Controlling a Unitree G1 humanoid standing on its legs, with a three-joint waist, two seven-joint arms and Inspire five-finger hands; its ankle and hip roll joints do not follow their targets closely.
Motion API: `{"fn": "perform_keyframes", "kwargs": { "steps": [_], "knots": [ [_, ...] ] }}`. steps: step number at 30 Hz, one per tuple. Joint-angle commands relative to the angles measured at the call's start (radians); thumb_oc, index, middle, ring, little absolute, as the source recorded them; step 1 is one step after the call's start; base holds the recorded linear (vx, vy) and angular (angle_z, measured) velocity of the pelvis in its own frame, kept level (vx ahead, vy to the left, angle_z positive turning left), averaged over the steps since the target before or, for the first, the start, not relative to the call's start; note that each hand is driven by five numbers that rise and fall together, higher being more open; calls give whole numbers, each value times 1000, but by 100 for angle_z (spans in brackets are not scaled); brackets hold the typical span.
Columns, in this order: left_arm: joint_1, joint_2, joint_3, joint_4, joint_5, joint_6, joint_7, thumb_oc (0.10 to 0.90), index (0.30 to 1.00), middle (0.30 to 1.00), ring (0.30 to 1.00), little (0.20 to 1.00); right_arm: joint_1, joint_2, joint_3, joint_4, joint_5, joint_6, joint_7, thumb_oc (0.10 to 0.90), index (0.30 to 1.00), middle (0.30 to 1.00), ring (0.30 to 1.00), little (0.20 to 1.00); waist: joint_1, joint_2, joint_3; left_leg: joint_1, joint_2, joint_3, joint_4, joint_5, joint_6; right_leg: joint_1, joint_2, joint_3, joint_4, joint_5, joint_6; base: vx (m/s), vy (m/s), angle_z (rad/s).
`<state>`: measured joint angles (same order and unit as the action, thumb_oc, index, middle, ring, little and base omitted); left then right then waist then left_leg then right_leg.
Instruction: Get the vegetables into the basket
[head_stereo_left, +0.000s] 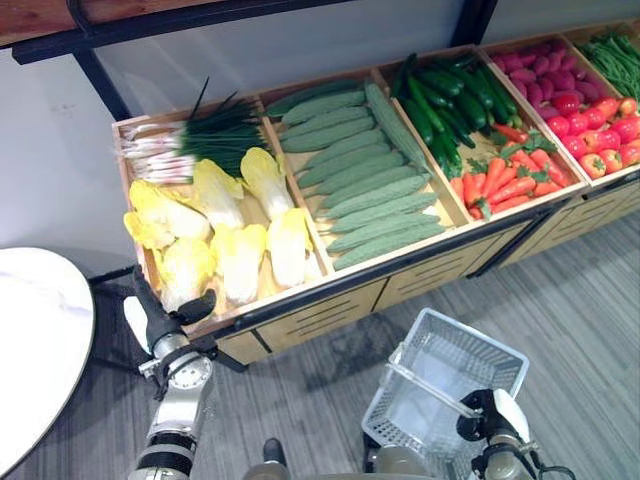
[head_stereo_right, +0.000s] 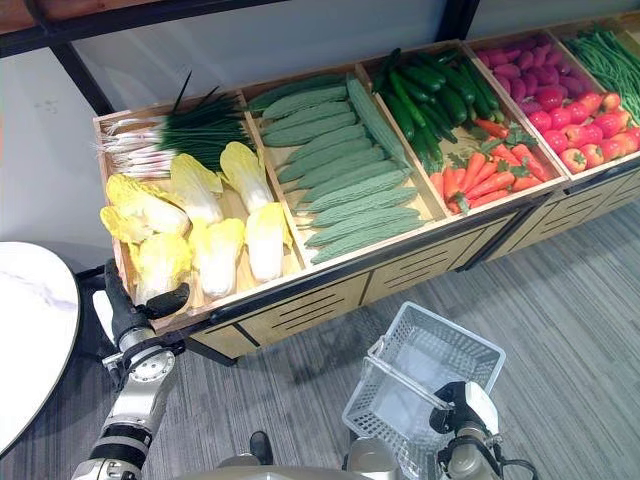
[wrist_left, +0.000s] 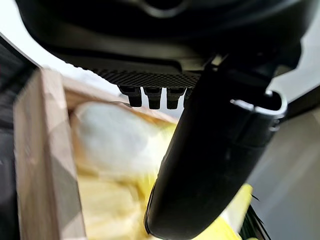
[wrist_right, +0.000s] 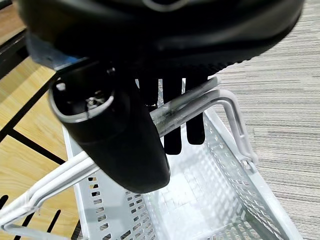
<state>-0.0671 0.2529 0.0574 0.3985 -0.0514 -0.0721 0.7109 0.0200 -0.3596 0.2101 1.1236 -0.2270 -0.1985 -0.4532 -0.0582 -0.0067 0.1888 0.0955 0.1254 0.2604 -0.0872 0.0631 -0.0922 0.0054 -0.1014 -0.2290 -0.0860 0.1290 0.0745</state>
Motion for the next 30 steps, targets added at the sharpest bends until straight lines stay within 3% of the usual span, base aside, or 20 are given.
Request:
{"fn": "perform_keyframes", "kwargs": {
  "steps": [1, 13, 21, 30],
  "knots": [
    [-63, 78, 35, -60, 96, -38, 71, 900, 1000, 1000, 1000, 1000, -38, -4, 37, -3, -11, -49, -41, 400, 300, 300, 300, 300, 4, -77, -41, -9, 13, -7, 0, -62, -22, 24, -96, 43, -1, -26, 102, 0, 0, 0],
    [-40, 105, 45, 0, 206, 101, 16, 900, 1000, 1000, 1000, 1000, -32, -15, 26, -13, -11, -51, -16, 400, 300, 300, 300, 300, -1, -69, -45, -2, 12, -3, 0, -67, -21, 29, -99, 40, -1, -26, 103, 0, 0, 0],
    [-47, 143, 23, -11, 340, 144, -23, 900, 1000, 1000, 1000, 1000, -36, -14, 25, -17, -16, -52, -4, 400, 300, 300, 300, 300, -4, -66, -46, 6, 11, 5, 0, -72, -20, 33, -100, 45, -1, -27, 105, 5, 4, -2],
    [-51, 172, -6, -59, 440, 141, -48, 900, 1000, 1000, 1000, 1000, -44, -7, 29, -11, -17, -55, 2, 400, 300, 300, 300, 300, -5, -60, -46, 16, 9, 9, 0, -80, -18, 37, -102, 49, -1, -30, 107, 2, 1, -1]
  ]
}}
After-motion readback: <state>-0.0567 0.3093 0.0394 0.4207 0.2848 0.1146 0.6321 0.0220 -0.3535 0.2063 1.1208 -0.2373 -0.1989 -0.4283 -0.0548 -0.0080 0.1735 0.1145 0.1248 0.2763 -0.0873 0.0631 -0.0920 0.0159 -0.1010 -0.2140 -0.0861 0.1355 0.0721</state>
